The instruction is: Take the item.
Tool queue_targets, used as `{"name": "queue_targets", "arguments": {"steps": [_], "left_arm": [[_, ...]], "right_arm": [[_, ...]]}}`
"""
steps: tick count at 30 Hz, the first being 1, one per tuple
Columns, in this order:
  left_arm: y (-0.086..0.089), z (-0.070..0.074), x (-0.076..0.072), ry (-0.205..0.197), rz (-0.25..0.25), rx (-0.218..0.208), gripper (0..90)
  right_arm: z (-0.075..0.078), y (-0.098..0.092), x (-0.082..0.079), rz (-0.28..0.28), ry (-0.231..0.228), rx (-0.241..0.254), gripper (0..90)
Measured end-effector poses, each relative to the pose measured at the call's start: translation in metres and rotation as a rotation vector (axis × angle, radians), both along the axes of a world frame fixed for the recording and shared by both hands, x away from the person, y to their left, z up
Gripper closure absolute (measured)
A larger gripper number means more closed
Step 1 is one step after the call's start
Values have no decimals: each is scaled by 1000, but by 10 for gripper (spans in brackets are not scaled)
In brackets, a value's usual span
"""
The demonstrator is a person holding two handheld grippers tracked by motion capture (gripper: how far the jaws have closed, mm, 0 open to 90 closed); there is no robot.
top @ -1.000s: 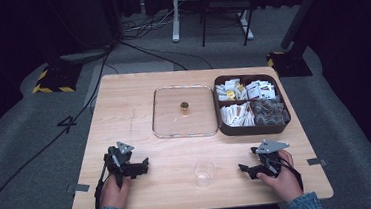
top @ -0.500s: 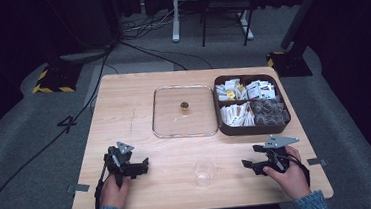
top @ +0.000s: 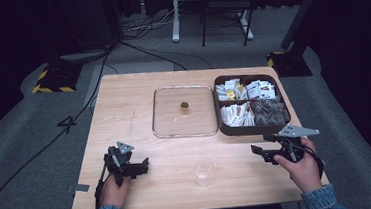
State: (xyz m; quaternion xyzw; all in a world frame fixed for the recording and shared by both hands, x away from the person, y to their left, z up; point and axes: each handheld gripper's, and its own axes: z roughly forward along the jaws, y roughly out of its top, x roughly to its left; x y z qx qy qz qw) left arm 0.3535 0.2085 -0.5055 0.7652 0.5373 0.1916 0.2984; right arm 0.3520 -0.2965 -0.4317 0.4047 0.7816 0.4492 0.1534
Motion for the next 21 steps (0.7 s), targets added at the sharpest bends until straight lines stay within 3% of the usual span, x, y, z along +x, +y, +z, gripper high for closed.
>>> {"name": "queue_targets", "arguments": {"steps": [11,21], "left_arm": [[0,0,0,-2,0,1,0],[0,0,0,-2,1,1,0]], "right_arm": [[15,-13,22,-69,7,17,232],[27,-28,43,-118,-55,-20,212]]}}
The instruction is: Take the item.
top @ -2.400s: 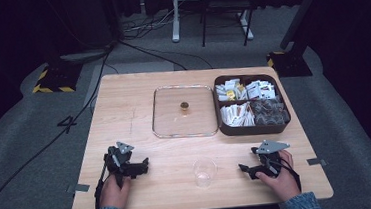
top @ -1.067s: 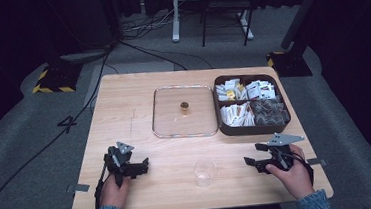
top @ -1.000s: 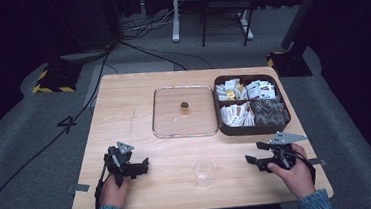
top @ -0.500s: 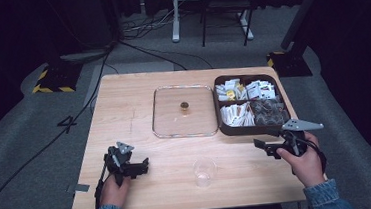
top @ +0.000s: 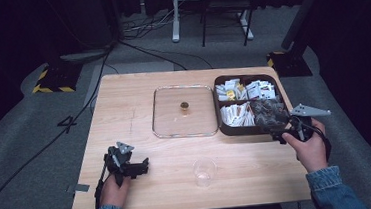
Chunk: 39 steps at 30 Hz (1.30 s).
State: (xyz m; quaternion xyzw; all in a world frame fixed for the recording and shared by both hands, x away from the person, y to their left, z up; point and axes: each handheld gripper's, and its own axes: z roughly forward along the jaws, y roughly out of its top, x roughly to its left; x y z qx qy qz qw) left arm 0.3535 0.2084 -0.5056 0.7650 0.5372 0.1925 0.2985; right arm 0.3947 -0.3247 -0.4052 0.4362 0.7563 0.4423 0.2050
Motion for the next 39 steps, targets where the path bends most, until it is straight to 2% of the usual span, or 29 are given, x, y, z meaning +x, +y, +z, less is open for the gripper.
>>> {"name": "queue_targets", "arguments": {"steps": [1,7,16,18,22,27,29,31,34,39], "left_arm": [[0,0,0,1,-1,0,0],[0,0,0,0,0,0,0],[0,0,0,0,0,0,0],[0,0,0,0,0,0,0],[0,0,0,0,0,0,0],[0,0,0,0,0,0,0],[0,0,0,0,0,0,0],[0,0,0,0,0,0,0],[0,0,0,1,-1,0,0],[0,0,0,1,0,0,0]], "right_arm": [[2,-2,4,-3,-5,-21,208],[7,-9,14,-11,-8,-63,204],[10,-15,30,-34,0,-67,201],[12,-17,38,-27,11,-92,251],[13,-19,46,-34,19,-106,258],[10,-21,64,-56,30,-134,273],[9,-21,66,-58,31,-134,277],[7,-23,74,-65,61,-119,289],[7,-25,78,-67,77,-110,290],[3,-29,88,-84,97,-115,324]]}}
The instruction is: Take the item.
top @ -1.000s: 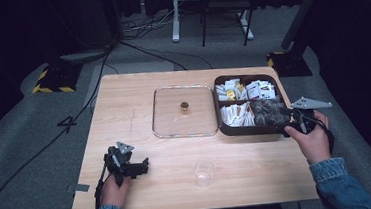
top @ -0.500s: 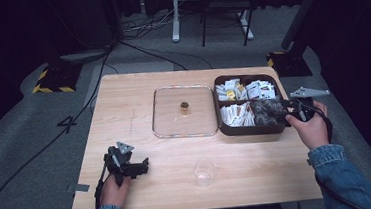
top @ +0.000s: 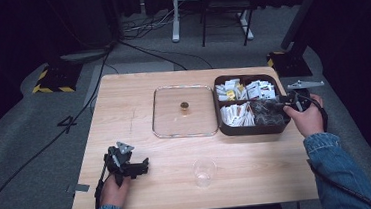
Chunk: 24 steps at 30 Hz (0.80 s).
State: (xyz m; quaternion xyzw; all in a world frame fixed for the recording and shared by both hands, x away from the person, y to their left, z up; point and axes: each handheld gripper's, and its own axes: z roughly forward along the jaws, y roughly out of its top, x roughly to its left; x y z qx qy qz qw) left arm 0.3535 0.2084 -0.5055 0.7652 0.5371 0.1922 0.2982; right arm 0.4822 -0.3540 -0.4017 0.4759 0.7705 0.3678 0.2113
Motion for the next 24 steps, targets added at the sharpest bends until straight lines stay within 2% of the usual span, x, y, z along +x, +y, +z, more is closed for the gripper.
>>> {"name": "queue_targets", "arguments": {"steps": [4,8,13,24], "left_arm": [[0,0,0,-1,0,0,0],[0,0,0,-1,0,0,0],[0,0,0,0,0,0,0],[0,0,0,0,0,0,0]], "right_arm": [[-8,-2,5,-10,21,32,346],[-16,-2,9,-16,27,17,376],[-24,2,10,-22,-1,7,413],[-43,4,18,-41,28,-12,448]]}}
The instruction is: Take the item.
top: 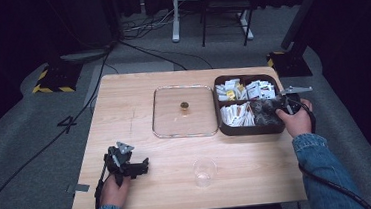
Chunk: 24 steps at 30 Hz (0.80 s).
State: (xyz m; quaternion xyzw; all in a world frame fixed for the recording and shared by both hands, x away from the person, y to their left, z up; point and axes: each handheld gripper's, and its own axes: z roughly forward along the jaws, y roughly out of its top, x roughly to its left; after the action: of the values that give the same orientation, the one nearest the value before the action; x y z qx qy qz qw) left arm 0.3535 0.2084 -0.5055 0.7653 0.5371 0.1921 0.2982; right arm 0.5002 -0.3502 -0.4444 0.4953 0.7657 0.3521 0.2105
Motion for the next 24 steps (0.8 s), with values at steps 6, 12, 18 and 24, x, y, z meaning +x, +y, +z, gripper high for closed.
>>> {"name": "queue_targets", "arguments": {"steps": [6,12,18,24], "left_arm": [[0,0,0,-1,0,0,0],[0,0,0,-1,0,0,0],[0,0,0,0,0,0,0],[0,0,0,-1,1,0,0]], "right_arm": [[-5,0,2,15,3,-15,571],[-3,-1,-1,28,-17,-25,691],[3,-3,-3,29,-46,-16,698],[14,-7,-8,31,-79,30,698]]}}
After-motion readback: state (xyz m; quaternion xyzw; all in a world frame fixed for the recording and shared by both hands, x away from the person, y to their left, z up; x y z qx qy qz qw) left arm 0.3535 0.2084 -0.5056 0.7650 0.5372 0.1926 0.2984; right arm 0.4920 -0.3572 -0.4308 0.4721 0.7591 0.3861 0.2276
